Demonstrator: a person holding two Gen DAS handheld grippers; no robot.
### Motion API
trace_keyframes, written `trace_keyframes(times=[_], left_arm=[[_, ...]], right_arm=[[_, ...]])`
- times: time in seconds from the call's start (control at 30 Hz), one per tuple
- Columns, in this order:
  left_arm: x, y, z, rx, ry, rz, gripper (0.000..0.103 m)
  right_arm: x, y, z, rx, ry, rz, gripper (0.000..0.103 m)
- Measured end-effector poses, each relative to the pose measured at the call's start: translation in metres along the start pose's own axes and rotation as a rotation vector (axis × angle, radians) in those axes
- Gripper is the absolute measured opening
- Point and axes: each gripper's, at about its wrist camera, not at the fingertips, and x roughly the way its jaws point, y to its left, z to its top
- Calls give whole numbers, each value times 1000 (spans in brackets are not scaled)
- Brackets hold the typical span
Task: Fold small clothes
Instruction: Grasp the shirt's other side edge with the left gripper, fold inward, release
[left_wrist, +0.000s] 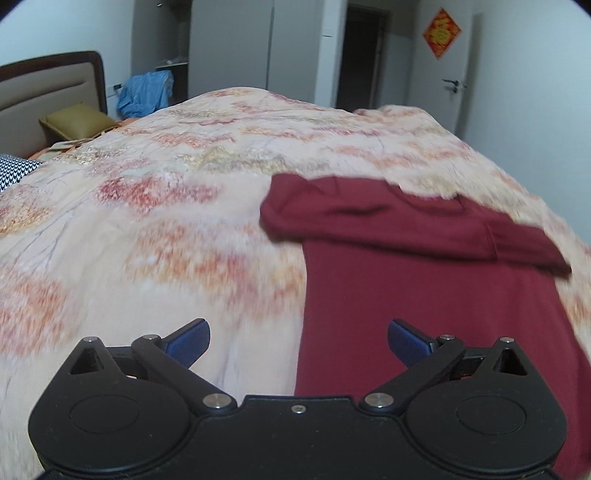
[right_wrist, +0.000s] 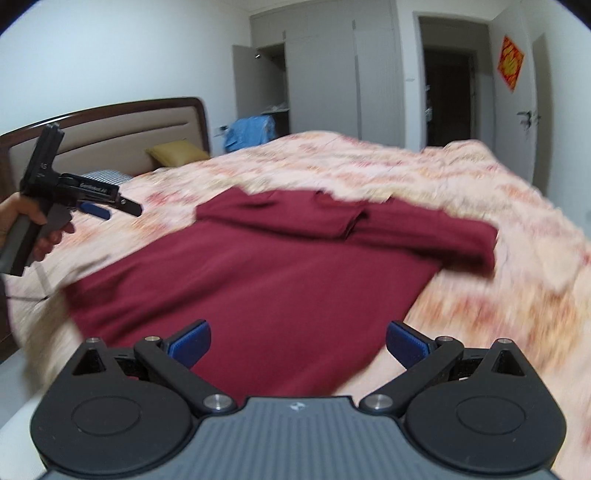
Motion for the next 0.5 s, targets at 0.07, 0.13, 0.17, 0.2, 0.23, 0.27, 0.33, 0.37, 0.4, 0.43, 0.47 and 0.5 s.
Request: trace_keyframes(times=[0.07,0.13,0.17,0.2,0.23,0.27,0.33,0.37,0.4,0.43,0.47,0.5], left_arm=[[-4,0,-20,23,1,4,102],[-7,1,-34,35,14,2,102],[-7,2,-40,37,23,-1,102],[-7,3,-45,34,31,-1,102],[-7,4,-51,28,41,-5,102],[-7,5,-55,24,54,-14,102],[-6,8,-61,18,83,-34,102],[-7,9,-63,18,87,-40,101],[-9,10,-64,18,91,-48,99],[-10,11,-64,12,99,-54,97],[-11,13,-63,0,107,-60,95],[-12,15,-62,-18,114,-65,92]], right_arm=[[-8,6,-16,21,18,16,103],[-11,11,-29,68,41,26,103],[-12,12,-34,98,46,27,103],[-13,12,-38,130,47,25,103],[-14,12,-41,166,44,23,103],[-15,12,-44,200,38,22,103],[-16,12,-46,249,22,5,103],[-17,13,-47,265,13,-2,102],[-18,13,-48,277,10,-4,98],[-17,13,-49,285,9,-9,92],[-17,13,-50,290,11,-18,89],[-17,13,-51,297,15,-26,82]])
